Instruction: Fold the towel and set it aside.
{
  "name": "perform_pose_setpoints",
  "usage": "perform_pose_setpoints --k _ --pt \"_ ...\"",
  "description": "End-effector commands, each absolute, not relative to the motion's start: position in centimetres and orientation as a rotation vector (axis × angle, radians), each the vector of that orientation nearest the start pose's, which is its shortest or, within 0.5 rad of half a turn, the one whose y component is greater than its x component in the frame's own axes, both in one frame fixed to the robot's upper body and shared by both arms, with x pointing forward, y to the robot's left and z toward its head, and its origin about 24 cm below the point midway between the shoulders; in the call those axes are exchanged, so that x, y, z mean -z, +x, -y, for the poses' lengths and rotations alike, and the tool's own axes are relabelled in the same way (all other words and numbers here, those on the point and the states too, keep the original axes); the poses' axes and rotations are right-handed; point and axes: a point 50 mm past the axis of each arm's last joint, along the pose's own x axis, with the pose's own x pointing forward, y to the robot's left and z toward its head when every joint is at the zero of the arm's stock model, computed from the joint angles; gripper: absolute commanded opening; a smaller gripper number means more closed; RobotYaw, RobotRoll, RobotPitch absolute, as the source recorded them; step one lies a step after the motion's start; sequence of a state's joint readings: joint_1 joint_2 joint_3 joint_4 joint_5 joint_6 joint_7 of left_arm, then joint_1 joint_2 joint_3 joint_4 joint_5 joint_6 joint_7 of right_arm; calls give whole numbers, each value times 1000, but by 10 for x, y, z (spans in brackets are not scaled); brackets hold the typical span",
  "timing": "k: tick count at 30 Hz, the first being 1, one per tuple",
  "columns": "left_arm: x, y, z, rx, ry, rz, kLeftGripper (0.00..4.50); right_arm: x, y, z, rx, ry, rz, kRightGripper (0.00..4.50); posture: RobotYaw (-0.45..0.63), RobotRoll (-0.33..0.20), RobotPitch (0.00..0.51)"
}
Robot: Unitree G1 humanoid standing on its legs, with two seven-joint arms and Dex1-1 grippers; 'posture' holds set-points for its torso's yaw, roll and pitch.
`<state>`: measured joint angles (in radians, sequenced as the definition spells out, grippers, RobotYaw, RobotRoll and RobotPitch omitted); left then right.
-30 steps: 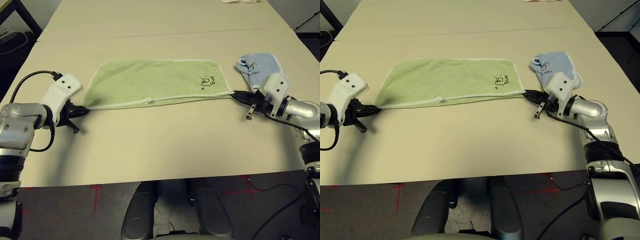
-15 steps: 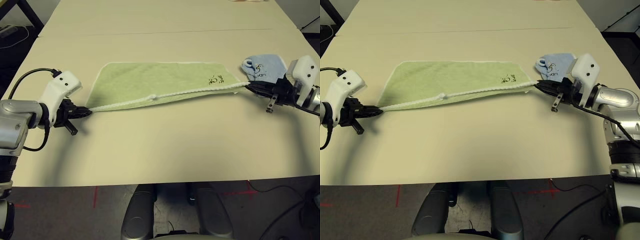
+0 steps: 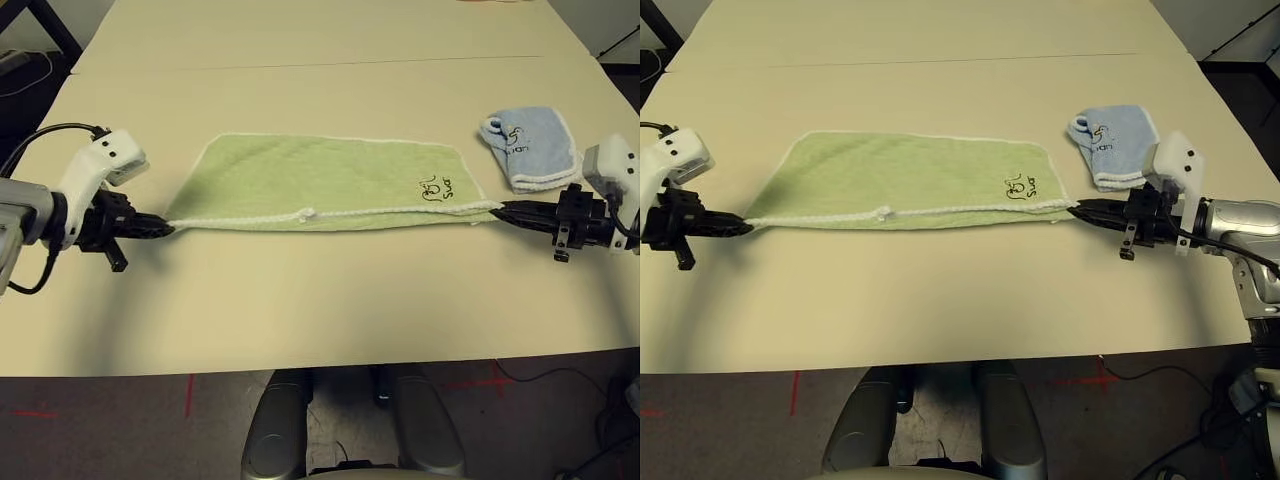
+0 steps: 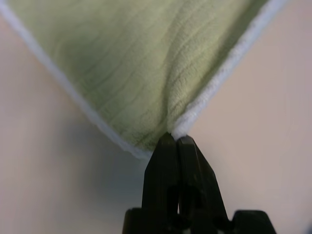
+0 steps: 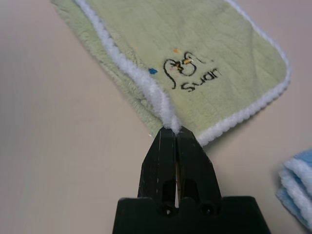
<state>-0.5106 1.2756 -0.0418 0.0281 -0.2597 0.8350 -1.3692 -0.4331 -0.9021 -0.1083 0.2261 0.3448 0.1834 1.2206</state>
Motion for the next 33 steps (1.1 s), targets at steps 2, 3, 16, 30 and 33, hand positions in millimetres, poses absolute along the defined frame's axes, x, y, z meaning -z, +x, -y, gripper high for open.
perform_pose_setpoints --k 2,3,16,30,33 --pt "-223 251 -308 790 475 -839 22 -176 292 290 -954 -559 -232 0 81 0 289" --pt "-222 250 -308 791 474 -841 22 -174 292 291 -971 -585 -253 0 82 0 290" --pt "-214 252 -311 784 479 -850 22 -183 276 286 -1147 -525 -340 0 78 0 281" --pt "-235 263 -311 804 455 -804 22 -177 276 300 -1115 -659 -410 0 81 0 270" --pt "-241 266 -305 820 441 -785 22 -184 288 303 -1037 -741 -381 0 80 0 270"
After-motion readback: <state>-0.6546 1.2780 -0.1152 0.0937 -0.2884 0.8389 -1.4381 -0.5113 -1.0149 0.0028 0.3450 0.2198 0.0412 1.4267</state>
